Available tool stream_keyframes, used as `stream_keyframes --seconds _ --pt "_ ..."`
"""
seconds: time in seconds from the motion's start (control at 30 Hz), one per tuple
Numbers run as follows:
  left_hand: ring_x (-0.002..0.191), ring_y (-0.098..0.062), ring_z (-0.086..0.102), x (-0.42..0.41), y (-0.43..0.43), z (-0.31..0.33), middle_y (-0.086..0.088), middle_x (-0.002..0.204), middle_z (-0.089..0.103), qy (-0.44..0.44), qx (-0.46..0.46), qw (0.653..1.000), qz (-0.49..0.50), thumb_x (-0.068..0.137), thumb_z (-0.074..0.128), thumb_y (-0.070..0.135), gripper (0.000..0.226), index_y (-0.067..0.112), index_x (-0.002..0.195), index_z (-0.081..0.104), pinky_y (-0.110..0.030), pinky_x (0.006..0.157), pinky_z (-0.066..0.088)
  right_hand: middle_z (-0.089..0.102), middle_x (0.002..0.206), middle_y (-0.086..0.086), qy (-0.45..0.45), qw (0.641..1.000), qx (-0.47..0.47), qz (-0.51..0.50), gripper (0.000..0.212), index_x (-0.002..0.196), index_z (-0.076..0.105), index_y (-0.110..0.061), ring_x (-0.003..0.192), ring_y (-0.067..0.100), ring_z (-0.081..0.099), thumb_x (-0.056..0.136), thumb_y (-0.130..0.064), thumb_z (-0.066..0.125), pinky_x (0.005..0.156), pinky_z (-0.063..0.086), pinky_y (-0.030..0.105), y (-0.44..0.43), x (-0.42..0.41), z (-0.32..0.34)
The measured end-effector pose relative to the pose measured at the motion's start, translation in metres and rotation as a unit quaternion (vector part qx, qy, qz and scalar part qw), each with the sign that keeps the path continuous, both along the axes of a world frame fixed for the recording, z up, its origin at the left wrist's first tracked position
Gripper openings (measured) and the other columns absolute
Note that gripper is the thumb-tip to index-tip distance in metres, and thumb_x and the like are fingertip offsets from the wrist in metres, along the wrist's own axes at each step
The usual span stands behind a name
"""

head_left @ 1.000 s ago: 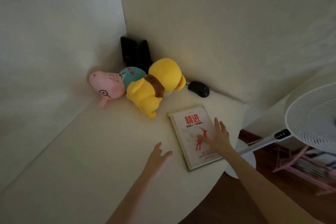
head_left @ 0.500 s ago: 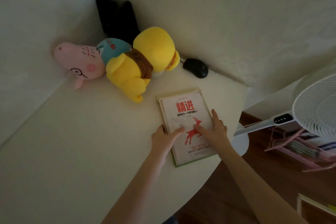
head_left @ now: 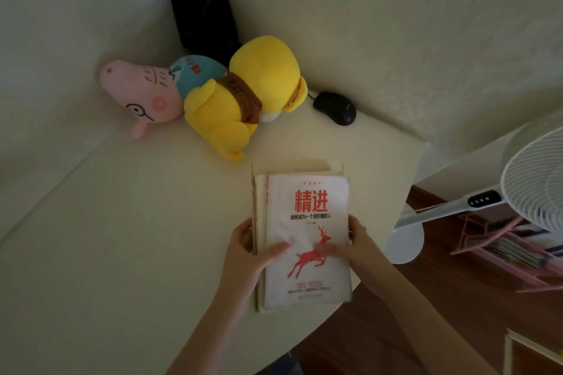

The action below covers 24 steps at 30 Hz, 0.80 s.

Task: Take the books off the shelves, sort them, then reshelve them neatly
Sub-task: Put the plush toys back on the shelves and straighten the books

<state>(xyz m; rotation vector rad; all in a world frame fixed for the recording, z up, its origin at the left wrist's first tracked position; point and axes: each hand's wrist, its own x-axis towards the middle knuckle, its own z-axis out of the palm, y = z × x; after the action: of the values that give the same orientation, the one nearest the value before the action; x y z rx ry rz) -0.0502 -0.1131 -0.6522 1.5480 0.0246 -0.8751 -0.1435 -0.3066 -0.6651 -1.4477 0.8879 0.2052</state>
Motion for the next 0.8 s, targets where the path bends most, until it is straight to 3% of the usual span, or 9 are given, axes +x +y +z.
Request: stream_keyframes --seconds 0.17,0.33,0.37,0.43,0.47,0.53,0.6,0.67,0.8 --pt "0.101 -0.023 0.066 0.013 0.03 0.028 -0.004 0.11 0.066 -0.104 -0.01 0.994 -0.025 0.046 0.084 0.036 0.079 0.022 0.115 0.05 -0.043 0.076 0.058 0.064 0.115 0.011 -0.093 0.993 -0.06 0.05 0.093 0.13 0.037 -0.006 0.101 0.019 0.068 0.054 -0.003 0.09 0.078 0.059 0.035 0.024 -0.001 0.02" --pt "0.098 0.0 0.062 0.014 0.052 0.052 0.006 0.104 0.061 -0.154 0.046 0.985 -0.068 0.051 0.084 0.041 0.091 0.017 0.129 0.044 -0.007 0.075 0.046 0.065 0.108 0.004 -0.128 0.981 -0.121 0.077 0.107 0.131 0.041 0.006 0.092 -0.006 0.064 0.049 -0.037 0.093 0.074 0.052 0.01 0.054 0.005 0.024" --pt "0.089 -0.002 0.064 0.01 0.055 0.056 0.006 0.09 0.06 -0.159 0.082 0.982 -0.053 0.054 0.086 0.029 0.079 0.022 0.125 0.053 -0.009 0.071 0.047 0.063 0.109 0.002 -0.129 0.977 -0.141 0.09 0.113 0.13 0.042 0.005 0.095 -0.008 0.062 0.047 -0.056 0.089 0.076 0.051 0.009 0.06 0.007 0.026" --pt "0.06 0.0 0.062 0.004 0.058 0.059 0.006 0.052 0.05 -0.145 0.127 0.981 -0.021 0.035 0.09 0.05 0.054 0.053 0.082 0.063 -0.033 0.082 0.043 0.061 0.116 0.006 -0.135 0.965 -0.19 0.118 0.113 0.126 0.047 0.002 0.106 0.0 0.061 0.052 -0.08 0.071 0.088 0.052 0.019 0.065 0.008 0.023" --pt "0.057 0.009 0.058 0.002 0.059 0.057 0.007 0.052 0.052 -0.143 0.121 0.982 -0.016 0.033 0.078 0.056 0.049 0.053 0.079 0.063 -0.032 0.083 0.043 0.058 0.121 0.011 -0.145 0.954 -0.223 0.139 0.109 0.127 0.05 0.002 0.113 0.003 0.057 0.059 -0.082 0.065 0.095 0.05 0.023 0.065 0.007 0.016" --pt "0.075 0.017 0.055 0.001 0.062 0.043 0.012 0.086 0.058 -0.166 0.106 0.98 -0.013 0.052 0.086 0.024 0.07 0.019 0.117 0.06 -0.004 0.071 0.045 0.05 0.132 0.013 -0.159 0.935 -0.256 0.19 0.105 0.134 0.041 0.004 0.122 -0.012 0.044 0.069 -0.075 0.063 0.101 0.039 0.009 0.063 0.003 0.019" --pt "0.085 0.009 0.059 0.005 0.064 0.034 0.009 0.098 0.061 -0.174 0.097 0.98 -0.029 0.054 0.086 0.043 0.087 -0.008 0.118 0.055 0.002 0.069 0.041 0.039 0.138 0.011 -0.158 0.936 -0.252 0.189 0.099 0.147 0.014 -0.023 0.12 -0.023 0.035 0.073 -0.053 0.073 0.095 0.031 -0.003 0.063 -0.001 0.026" --pt "0.096 0.004 0.063 0.006 0.066 0.026 -0.002 0.105 0.066 -0.18 0.078 0.98 -0.037 0.05 0.072 0.076 0.112 -0.012 0.117 0.055 -0.003 0.074 0.045 0.035 0.139 -0.003 -0.189 0.944 -0.238 0.125 0.098 0.132 0.002 -0.064 0.118 -0.016 0.044 0.071 -0.048 0.077 0.095 0.04 0.004 0.062 0.0 0.03" --pt "0.103 0.007 0.059 0.009 0.064 0.026 0.014 0.113 0.062 -0.195 0.074 0.978 -0.023 0.053 0.069 0.074 0.1 0.016 0.131 0.045 -0.004 0.073 0.045 0.034 0.133 -0.044 -0.244 0.939 -0.222 0.095 0.093 0.13 0.005 -0.068 0.122 -0.012 0.046 0.065 -0.067 0.072 0.095 0.046 0.013 0.06 0.006 0.035"
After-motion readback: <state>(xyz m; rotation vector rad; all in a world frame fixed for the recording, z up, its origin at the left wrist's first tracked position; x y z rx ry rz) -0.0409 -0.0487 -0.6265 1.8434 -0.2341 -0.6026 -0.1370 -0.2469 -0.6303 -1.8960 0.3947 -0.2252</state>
